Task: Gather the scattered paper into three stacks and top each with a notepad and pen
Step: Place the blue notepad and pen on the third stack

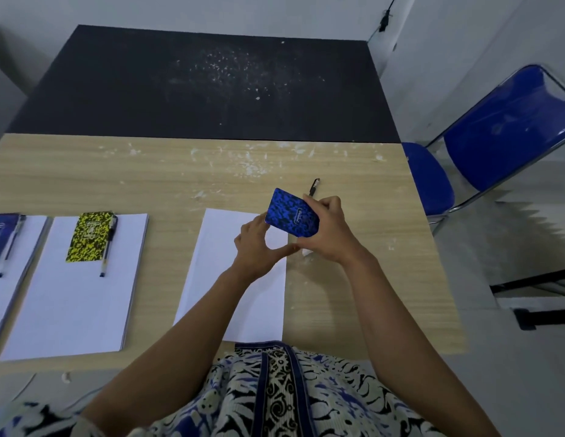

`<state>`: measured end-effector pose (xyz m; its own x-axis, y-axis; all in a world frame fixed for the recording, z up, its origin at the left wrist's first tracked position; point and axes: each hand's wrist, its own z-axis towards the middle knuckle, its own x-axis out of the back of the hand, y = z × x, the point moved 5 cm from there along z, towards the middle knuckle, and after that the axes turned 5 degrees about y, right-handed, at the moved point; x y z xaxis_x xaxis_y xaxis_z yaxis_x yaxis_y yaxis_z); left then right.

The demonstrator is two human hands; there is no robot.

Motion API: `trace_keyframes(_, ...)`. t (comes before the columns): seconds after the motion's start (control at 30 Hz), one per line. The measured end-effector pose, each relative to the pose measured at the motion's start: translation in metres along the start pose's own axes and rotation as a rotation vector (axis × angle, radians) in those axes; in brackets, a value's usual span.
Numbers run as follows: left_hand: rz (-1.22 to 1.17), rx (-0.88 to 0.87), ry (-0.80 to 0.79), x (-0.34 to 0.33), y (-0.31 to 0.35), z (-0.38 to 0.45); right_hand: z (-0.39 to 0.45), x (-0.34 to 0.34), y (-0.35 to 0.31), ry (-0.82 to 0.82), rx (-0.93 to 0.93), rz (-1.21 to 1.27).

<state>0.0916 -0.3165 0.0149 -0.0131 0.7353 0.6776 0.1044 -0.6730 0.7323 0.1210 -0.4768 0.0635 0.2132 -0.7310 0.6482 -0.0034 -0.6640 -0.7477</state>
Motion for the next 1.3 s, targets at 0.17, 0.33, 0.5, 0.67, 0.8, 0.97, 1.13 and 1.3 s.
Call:
trace_keyframes(0.17,-0.261,0.036,-0.024,0.010,-0.002,-0.005,-0.001,-0.006,-0.018,-0.045,0.006,0.024)
trace_keyframes(0.33,-0.359,0.002,-0.080,0.021,-0.002,0.003,-0.005,-0.007,-0.050,-0.060,0.069,0.082)
trace_keyframes(0.5,-0.325,-0.021,-0.223,0.034,-0.006,0.010,-0.001,-0.005,-0.081,-0.039,0.128,0.283)
trace_keyframes(0.67,-0.425,0.065,-0.246,0.047,-0.018,0.006,0.011,-0.015,-0.083,-0.026,-0.022,0.476)
trace_keyframes(0.8,-0.484,0.139,-0.362,0.053,-0.035,-0.003,0.018,-0.034,-0.081,-0.046,-0.153,0.561)
trace_keyframes(0.97,-0.588,0.251,-0.480,0.053,-0.052,-0.014,0.023,-0.055,-0.075,-0.044,-0.217,0.564)
trace_keyframes(1.13,-0.724,0.316,-0.441,0.061,-0.066,-0.019,0.031,-0.071,-0.057,0.055,-0.331,0.623)
trace_keyframes(1.3,-0.906,0.410,-0.339,0.068,-0.077,-0.017,0.028,-0.090,-0.038,0.038,-0.501,0.640)
